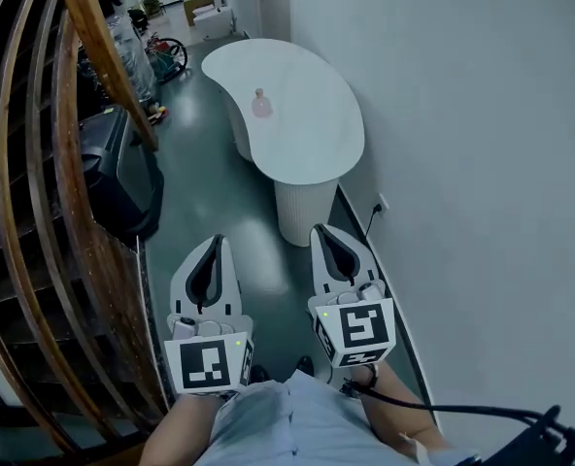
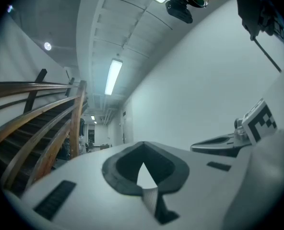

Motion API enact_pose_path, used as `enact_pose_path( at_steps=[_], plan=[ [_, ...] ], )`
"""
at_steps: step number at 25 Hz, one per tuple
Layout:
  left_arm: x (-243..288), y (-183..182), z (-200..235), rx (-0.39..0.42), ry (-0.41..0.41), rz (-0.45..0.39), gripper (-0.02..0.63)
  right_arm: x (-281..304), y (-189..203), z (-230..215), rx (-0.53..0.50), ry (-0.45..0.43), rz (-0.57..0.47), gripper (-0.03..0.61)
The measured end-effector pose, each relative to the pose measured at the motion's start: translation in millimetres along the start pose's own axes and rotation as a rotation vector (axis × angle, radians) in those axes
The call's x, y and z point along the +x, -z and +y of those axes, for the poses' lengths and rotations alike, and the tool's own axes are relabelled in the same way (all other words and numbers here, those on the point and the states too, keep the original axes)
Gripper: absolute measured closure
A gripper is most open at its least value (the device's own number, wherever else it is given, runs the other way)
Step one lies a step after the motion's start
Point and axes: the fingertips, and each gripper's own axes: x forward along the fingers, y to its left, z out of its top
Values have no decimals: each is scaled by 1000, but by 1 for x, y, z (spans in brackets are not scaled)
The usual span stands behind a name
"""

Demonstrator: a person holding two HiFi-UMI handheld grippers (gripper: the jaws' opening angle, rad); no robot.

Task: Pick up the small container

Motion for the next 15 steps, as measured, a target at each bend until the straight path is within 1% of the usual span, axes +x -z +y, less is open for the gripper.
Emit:
enact_pose_path(
  at_steps=[4,8,12,15],
  plan=[
    [0,4,-7,7,-23,5,615,4,9,-8,-18,-30,19,577],
    [0,10,-8,11,-43,23,615,9,15,-13,-10,-47,30,577],
    [11,18,1,12,-55,35,615,26,19,-13,-12,-56,32,577],
    [28,24,17,-45,-75,50,615,50,22,-10,-13,-58,48,577]
  ],
)
